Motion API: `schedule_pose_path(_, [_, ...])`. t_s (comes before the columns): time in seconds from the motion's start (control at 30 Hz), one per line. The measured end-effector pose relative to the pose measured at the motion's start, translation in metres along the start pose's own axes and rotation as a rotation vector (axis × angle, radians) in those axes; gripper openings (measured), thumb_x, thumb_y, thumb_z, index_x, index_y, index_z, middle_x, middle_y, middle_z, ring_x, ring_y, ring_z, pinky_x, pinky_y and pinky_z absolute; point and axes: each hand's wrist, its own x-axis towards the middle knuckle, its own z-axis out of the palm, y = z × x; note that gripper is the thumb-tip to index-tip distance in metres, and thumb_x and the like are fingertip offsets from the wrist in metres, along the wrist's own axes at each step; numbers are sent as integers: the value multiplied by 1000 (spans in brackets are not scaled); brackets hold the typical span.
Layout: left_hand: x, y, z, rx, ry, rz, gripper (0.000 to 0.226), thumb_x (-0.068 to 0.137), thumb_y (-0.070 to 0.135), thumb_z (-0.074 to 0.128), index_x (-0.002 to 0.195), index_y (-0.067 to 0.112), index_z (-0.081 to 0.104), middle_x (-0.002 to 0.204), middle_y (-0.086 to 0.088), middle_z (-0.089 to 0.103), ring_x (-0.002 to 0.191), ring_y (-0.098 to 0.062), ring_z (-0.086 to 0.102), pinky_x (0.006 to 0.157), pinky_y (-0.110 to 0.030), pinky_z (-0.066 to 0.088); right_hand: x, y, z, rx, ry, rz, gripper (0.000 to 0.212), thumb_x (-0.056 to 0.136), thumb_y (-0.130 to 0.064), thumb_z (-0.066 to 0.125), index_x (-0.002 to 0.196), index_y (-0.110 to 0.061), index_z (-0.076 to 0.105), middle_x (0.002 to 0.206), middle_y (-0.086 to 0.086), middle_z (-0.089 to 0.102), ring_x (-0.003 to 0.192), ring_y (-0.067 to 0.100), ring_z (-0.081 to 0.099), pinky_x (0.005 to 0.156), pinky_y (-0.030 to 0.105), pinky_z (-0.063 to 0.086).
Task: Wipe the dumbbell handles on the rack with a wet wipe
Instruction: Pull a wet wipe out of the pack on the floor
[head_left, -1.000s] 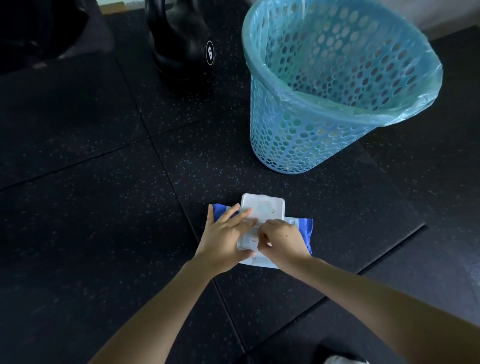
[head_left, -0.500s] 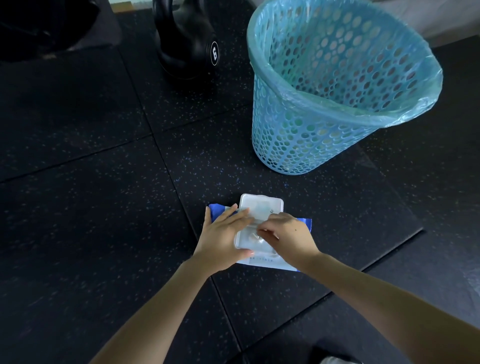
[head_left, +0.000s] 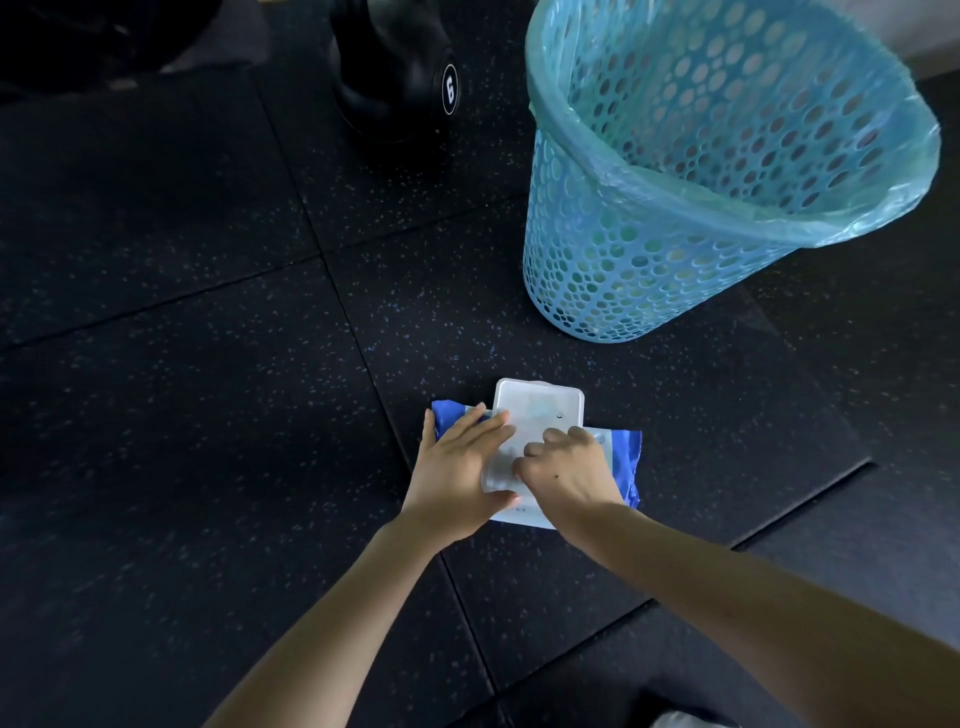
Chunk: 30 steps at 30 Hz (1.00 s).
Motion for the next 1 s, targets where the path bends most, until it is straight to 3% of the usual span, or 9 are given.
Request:
schedule_pose_path(0.17, [1,2,1,6,7,-22,70,83,50,61,144,24,37,152,16,28,144,-2,9,117,-45,-11,5,-1,-2,197,-31,45,32,37,-16,88,44,-18,57,41,-3,52,33,16,48,40,17,29])
schedule_pose_path(0.27, [1,3,0,5,-12,-20,71,83,51,60,144,25,35,153,16,26,144,-2,8,117,-46,-12,7,3,-1,242,-12,179,9,81,-18,61,84,-12,68,78,4,67,71,24,63,57,26,32])
schedule_pose_path(0.4, [1,1,-1,36,-43,-11,71,83,48,61,145,28,33,155,17,21,145,-2,4,116,-47,-12,-4,2,7,85,36,29,26,35,-11,85,48,-18,63,43,-4,51,44,18,52,44,21,32])
schedule_pose_path(0.53, [1,0,1,13,-19,-12,70,83,48,63,144,27,36,154,16,24,145,-3,7,116,-47,-11,-2,-3,4,88,30,12,36,17,-9,86,39,-16,58,38,-5,45,44,17,50,42,18,33])
schedule_pose_path(0.6, [2,1,0,11,-25,-24,70,83,48,62,144,27,35,154,16,24,145,-3,7,116,-46,-12,4,-3,2,153,29,31,33,27,-10,88,43,-13,59,44,0,51,46,18,53,39,18,33])
schedule_pose_path(0.67, [3,2,0,1,-35,-39,72,83,47,62,145,28,33,154,18,24,144,-2,6,116,-43,-15,8,4,8,326,9,85,7,70,-12,73,67,-7,68,69,8,64,69,24,61,55,26,39])
schedule_pose_path(0.7, [3,2,-1,-11,-41,-45,73,82,47,63,145,29,32,154,19,23,144,-1,5,115,-42,-16,8,9,9,424,-11,126,12,83,-11,58,78,-6,69,82,9,67,80,25,60,63,27,37])
schedule_pose_path(0.8, [3,1,0,-44,-53,-67,75,80,47,65,145,33,31,153,22,20,143,3,2,115,-40,-19,6,18,9,610,-36,145,20,89,-10,49,88,-7,69,92,5,68,86,19,56,67,23,32])
schedule_pose_path(1.0, [3,0,-1,-45,-92,-63,76,82,49,63,147,34,26,154,23,15,143,3,-2,114,-38,-20,5,21,6,759,-119,165,18,87,-3,48,76,-11,61,80,1,61,76,15,50,61,21,34])
